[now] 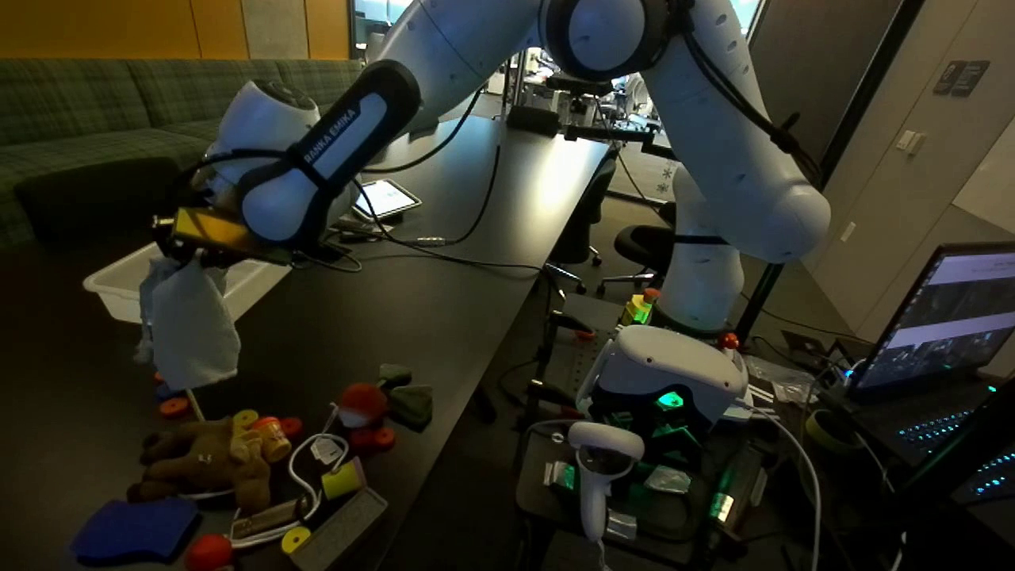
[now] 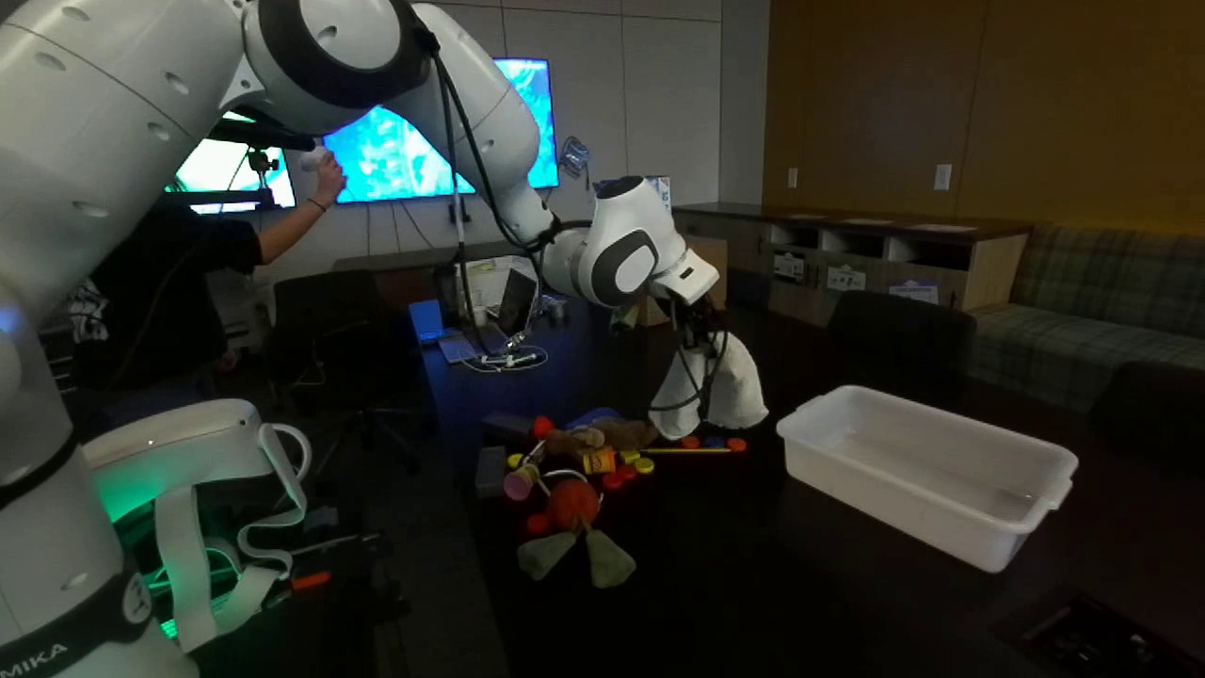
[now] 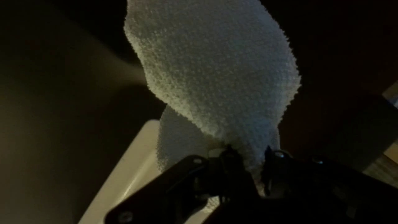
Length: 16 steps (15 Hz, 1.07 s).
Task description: Use the white cloth to push the objects to the left and put it in the white container
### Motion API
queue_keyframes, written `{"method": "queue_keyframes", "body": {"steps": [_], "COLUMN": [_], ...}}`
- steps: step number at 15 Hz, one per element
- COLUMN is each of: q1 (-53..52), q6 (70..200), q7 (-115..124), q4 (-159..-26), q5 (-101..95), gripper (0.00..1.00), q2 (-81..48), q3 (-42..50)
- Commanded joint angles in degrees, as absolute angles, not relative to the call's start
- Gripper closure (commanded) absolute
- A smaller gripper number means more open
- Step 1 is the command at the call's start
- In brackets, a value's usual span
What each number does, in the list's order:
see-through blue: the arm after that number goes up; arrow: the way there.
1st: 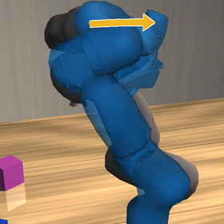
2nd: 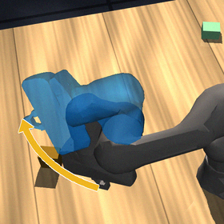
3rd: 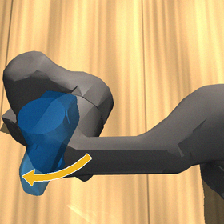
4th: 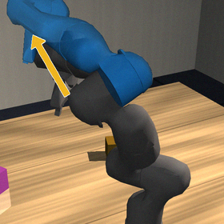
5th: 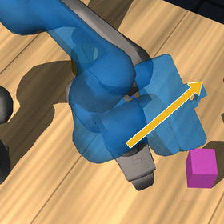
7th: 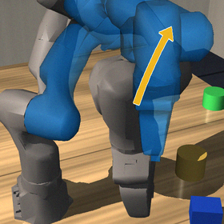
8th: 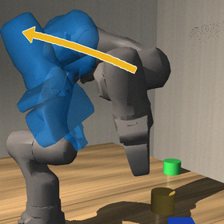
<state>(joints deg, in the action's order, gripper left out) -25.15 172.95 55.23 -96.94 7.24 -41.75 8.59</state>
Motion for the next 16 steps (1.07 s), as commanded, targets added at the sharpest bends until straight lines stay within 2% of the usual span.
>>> {"method": "queue_keyframes", "body": {"steps": [1,6,12,13,16], "q1": [-22.82,-18.70,-17.01,-16.88,-15.26], "q6": [168.61,158.93,151.87,150.56,143.64], "q7": [53.25,55.11,63.53,65.70,69.62], "q4": [-90.70,-73.21,-57.69,-55.39,-48.63], "q5": [7.01,5.27,0.24,-0.86,-4.04], "gripper": [0.93,0.93,0.93,0.53,0.35], "q2": [-40.72,-48.00,-59.46,-61.42,-66.15], "q3": [9.41,11.52,18.56,19.95,21.71]}}
